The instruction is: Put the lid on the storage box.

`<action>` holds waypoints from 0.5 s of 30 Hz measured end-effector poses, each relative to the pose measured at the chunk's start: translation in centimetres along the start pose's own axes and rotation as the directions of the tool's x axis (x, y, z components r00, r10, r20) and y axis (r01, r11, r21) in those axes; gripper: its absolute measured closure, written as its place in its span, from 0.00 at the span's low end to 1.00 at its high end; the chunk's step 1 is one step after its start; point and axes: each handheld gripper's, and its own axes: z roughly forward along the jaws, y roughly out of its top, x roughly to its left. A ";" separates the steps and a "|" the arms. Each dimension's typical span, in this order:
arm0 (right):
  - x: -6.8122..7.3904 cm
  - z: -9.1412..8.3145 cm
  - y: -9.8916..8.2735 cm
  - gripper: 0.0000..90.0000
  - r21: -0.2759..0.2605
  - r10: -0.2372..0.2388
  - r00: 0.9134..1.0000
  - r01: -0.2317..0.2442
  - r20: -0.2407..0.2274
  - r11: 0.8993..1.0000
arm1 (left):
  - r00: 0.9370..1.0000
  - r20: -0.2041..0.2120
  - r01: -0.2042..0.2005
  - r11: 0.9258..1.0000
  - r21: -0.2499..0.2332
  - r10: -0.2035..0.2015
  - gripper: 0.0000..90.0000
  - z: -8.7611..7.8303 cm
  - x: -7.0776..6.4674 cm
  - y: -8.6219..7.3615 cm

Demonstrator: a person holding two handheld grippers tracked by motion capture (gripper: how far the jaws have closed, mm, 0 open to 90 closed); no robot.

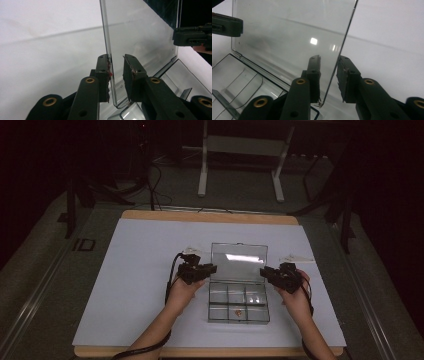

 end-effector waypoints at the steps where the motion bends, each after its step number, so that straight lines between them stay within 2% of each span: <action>1: 0.1 -0.1 0.0 0.82 -0.001 -0.002 1.000 0.002 0.001 1.000 | 1.000 -0.001 -0.005 1.000 0.002 0.005 0.84 -0.1 -0.1 0.0; 3: 0.1 -0.2 0.0 0.83 -0.004 -0.007 1.000 0.007 0.003 1.000 | 1.000 -0.004 -0.013 1.000 0.001 0.013 0.85 -0.2 -0.2 0.0; 4: 0.2 -0.3 0.0 0.83 -0.005 -0.014 1.000 0.014 0.004 1.000 | 0.999 -0.009 -0.040 0.999 0.003 0.040 0.85 -0.5 -0.4 -0.1; 6: 0.4 -0.6 -0.1 0.85 -0.014 -0.028 1.000 0.028 0.009 1.000 | 0.999 -0.012 -0.052 0.999 0.001 0.052 0.86 -0.7 -0.6 -0.1; 15: 0.6 -1.1 -0.3 0.86 -0.035 -0.041 0.999 0.041 0.004 0.999 | 0.996 -0.012 -0.084 0.996 -0.018 0.083 0.86 -1.1 -1.0 -0.4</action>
